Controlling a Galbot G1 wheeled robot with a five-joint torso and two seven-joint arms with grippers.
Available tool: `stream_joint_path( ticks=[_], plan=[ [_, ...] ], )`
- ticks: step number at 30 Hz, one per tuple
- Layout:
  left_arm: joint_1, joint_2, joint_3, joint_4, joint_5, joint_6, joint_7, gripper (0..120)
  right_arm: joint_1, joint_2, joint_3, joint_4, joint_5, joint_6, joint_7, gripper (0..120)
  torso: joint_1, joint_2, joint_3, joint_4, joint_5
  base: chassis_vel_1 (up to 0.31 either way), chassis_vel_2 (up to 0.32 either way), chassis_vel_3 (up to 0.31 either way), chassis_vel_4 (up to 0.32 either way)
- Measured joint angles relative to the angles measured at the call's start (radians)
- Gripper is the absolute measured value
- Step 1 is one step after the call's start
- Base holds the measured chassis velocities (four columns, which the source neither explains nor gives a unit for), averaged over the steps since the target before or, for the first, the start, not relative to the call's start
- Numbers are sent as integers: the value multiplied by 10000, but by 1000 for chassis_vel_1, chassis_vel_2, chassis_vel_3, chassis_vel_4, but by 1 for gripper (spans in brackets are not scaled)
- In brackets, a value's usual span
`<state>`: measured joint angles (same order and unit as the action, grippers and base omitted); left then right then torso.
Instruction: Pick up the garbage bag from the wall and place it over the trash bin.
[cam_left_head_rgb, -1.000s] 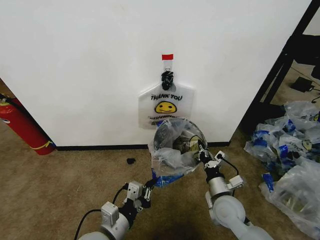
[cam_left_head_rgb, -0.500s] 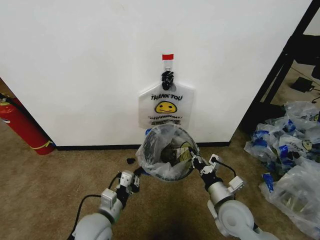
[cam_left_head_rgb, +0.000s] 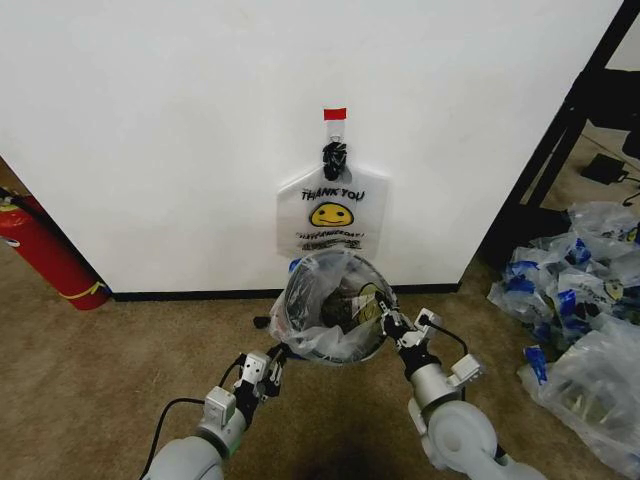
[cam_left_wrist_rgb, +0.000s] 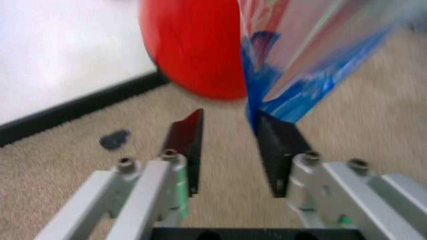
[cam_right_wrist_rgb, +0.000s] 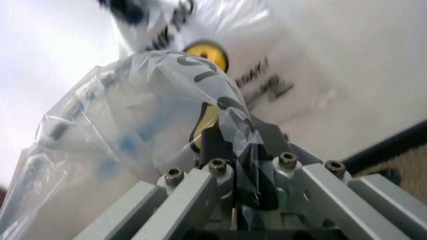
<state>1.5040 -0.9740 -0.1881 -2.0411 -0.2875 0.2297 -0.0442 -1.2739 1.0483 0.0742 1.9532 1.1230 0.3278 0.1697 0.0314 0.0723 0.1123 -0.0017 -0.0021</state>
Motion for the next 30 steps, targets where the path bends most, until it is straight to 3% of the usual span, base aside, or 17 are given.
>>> stream_joint_path(
  ticks=[8,10,16,19,30],
  plan=[
    [407,140,-112,-124,843,-57,288,66,226,366,56,-353,-72,549,479,1,0,0,0,2,3,0,0,0,0],
    [401,140,-115,-127,843,-58,284,66,229,368,56,-354,-69,549,495,1,0,0,0,2,3,0,0,0,0],
    [-250,-175,-44,323,729,-373,-60,93,47,265,-40,-130,-64,175,555,1,0,0,0,0,1,0,0,0,0],
    [-426,-267,-35,541,748,-494,-234,99,-26,208,-55,-61,-69,120,557,1,0,0,0,0,2,0,0,0,0],
    [-1325,-664,73,1832,967,-784,-431,100,-161,91,-244,364,76,-436,759,1,0,-1,1,0,1,0,0,0,0]
  ],
)
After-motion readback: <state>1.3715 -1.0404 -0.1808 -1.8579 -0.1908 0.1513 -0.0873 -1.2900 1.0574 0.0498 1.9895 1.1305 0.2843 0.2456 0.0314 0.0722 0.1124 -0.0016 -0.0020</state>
